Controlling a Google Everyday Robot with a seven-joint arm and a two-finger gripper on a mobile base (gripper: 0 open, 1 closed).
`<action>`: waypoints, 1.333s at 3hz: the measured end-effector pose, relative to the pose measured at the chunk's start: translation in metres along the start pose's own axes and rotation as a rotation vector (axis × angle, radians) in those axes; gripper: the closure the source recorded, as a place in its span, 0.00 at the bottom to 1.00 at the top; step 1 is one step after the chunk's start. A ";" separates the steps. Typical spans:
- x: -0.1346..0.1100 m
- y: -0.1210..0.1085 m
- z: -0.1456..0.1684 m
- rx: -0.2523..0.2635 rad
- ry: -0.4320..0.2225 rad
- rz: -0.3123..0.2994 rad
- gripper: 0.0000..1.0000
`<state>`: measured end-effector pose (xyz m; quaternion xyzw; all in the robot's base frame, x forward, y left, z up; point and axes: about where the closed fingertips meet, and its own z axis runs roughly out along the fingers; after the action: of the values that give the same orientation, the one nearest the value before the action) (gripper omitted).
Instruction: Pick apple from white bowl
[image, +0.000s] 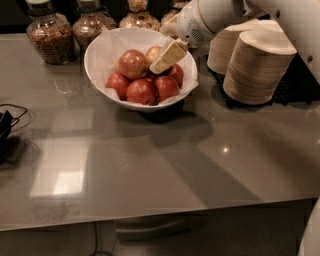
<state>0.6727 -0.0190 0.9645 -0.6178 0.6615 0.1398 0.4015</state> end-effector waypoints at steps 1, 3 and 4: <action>0.007 0.001 0.005 -0.007 0.005 0.015 0.26; 0.016 -0.005 0.015 -0.010 0.019 0.032 0.27; 0.029 -0.010 0.027 -0.014 0.031 0.069 0.27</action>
Offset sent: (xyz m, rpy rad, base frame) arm 0.0101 -0.0070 -0.0183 -0.0073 0.0320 -0.0261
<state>0.6940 -0.0234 0.9296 -0.5996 0.6875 0.1484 0.3819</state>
